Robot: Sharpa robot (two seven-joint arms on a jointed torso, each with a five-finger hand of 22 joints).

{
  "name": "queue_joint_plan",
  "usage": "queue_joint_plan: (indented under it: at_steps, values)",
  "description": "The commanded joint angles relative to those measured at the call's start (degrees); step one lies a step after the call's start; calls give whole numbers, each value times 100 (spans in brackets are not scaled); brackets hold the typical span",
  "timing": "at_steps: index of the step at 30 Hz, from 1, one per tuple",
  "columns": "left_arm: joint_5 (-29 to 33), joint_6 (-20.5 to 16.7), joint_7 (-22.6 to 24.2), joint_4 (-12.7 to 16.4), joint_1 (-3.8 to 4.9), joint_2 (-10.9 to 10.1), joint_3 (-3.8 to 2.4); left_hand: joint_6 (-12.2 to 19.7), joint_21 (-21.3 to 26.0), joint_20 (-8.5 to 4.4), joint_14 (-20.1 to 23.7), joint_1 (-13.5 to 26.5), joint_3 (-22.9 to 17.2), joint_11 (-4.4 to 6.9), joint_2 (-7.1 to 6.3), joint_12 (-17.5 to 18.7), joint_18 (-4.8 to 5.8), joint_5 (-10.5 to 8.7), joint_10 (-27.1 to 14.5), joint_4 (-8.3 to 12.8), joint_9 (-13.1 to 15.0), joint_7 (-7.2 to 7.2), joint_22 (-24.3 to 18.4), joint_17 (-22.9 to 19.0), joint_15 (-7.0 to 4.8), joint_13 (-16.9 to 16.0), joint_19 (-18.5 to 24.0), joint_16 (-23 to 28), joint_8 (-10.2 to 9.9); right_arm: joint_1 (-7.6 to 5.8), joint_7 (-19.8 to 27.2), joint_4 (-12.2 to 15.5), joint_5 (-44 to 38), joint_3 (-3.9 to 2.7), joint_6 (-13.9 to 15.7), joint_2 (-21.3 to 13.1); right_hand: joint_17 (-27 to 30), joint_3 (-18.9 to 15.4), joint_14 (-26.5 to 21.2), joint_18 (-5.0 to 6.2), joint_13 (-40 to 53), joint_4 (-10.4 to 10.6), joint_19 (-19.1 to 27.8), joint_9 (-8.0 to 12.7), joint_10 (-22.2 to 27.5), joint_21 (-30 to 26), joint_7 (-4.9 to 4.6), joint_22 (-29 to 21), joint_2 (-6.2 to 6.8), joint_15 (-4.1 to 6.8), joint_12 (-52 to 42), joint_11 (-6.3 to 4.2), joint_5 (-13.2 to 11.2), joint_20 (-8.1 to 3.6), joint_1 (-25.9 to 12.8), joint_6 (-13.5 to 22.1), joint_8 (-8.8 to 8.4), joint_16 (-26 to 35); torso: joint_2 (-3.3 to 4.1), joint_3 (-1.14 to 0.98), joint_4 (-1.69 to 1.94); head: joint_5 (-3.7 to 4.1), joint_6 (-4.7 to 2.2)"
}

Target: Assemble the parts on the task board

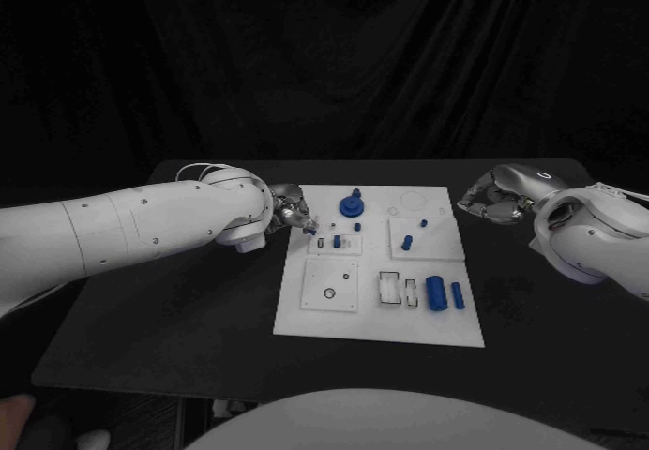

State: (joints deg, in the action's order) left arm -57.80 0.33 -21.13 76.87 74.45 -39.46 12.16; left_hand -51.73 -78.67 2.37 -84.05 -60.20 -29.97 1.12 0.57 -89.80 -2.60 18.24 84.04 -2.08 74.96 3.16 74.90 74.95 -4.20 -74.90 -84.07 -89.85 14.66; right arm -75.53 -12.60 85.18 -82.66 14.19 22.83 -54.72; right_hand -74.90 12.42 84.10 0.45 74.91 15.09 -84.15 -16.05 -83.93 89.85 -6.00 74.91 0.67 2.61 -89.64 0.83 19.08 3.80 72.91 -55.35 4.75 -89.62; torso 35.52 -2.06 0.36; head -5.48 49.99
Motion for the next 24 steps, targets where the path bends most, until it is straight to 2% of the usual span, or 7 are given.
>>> queue_joint_plan:
  at_steps: [1, 7, 13, 19, 24]
  values:
    - [20, -216, -108, 36, -20, 45, -6, -47, -2, -48, -595, 61, -8, 45, 18, -20, -9, -58, 596, -36, 135, -55, 1151, 1505, -32, -1510, -119, -15, 33, 0, -93, 21, -14, -4, 20, -14, -1432, 3, 571, -45, 1509, -23, -585, 9, -607, 15, 6, 1509, 1, 33, -36, -13, 31, -33, 44, 43, -39, 31, -8, -8, 17, 9, 1]
    - [20, -251, -102, 9, -51, 106, -6, -42, -9, -51, -595, 107, 111, 39, 51, -20, -6, -360, 596, -142, 130, -48, 1154, 1505, -31, -1510, -129, -15, 38, 0, -94, 30, -14, -3, 18, -24, -1424, 4, 569, -45, 1509, -19, -585, 8, -607, 15, 4, 1509, 4, 32, -36, -11, 28, -33, 41, 34, -35, 38, -10, -11, 13, 7, 1]
    - [19, -222, -118, -59, -97, 153, -6, -65, -4, -49, -595, 186, 277, 35, 73, -20, -7, -493, 596, -290, 125, -44, 1153, 1505, -27, -1510, -130, -15, 43, 0, -97, 20, -14, -3, 13, -16, -1420, 2, 568, -45, 1509, -12, -585, 8, -607, 15, 2, 1509, 3, 32, -36, -10, 22, -32, 33, 32, -35, 41, 1, -6, 7, -12, 1]
    - [19, -157, -130, -115, -162, 204, -6, -78, -1, -47, -595, 236, 394, 32, 102, -20, -7, -545, 596, -401, 122, -42, 1153, 1505, -26, -1510, -131, -15, 40, 1, -93, 8, -13, -3, 7, 0, -1416, 3, 567, -45, 1509, -11, -585, 9, -607, 15, 3, 1509, 3, 31, -36, -10, 21, -32, 34, 32, -35, 44, -5, -11, 8, -9, 1]
    - [19, -114, -138, -148, -241, 238, -7, -79, 2, -47, -595, 244, 410, 32, 106, -20, -8, -546, 596, -416, 122, -41, 1152, 1505, -25, -1510, -130, -15, 40, 1, -96, 0, -13, -3, 0, 4, -1416, 3, 567, -45, 1509, -11, -585, 9, -607, 15, 3, 1509, 3, 31, -36, -10, 21, -32, 34, 32, -35, 44, -8, -10, 13, -22, 1]
